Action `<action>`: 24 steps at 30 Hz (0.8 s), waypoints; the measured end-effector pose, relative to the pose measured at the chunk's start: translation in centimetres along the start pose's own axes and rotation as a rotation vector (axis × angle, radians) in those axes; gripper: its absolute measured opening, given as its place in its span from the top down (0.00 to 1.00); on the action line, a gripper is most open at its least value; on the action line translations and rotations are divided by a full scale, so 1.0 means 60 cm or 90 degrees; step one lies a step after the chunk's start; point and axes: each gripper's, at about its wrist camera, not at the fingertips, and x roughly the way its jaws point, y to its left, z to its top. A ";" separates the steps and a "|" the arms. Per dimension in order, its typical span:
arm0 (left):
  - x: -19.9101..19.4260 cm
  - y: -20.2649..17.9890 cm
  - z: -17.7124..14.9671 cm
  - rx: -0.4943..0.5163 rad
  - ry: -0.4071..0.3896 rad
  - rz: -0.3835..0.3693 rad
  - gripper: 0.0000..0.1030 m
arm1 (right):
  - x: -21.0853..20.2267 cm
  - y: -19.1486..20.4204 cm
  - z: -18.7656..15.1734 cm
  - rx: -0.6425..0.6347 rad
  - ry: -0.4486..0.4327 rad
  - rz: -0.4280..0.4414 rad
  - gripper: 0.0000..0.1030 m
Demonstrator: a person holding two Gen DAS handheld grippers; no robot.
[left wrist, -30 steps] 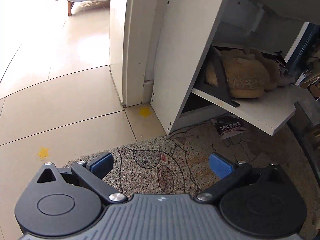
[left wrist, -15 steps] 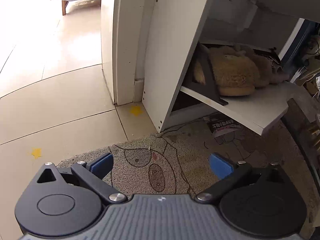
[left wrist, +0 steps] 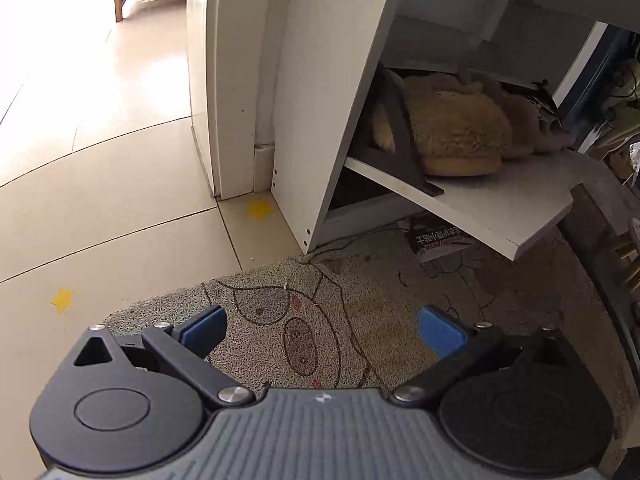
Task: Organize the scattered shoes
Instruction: 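Insert the held slippers onto the shelf beside the bow slippers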
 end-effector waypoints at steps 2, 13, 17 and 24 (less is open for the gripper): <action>-0.002 0.006 0.001 -0.001 -0.001 0.004 0.01 | 0.006 -0.006 0.004 0.002 0.005 0.004 0.73; -0.001 0.033 0.009 -0.024 -0.004 0.010 0.01 | 0.011 0.029 0.021 -0.025 0.048 -0.074 0.74; -0.007 0.037 0.010 -0.032 -0.009 0.004 0.01 | -0.010 0.058 0.007 -0.092 0.016 -0.081 0.80; -0.009 0.056 0.011 -0.045 -0.009 0.012 0.01 | -0.053 0.075 -0.034 -0.164 -0.076 -0.030 0.83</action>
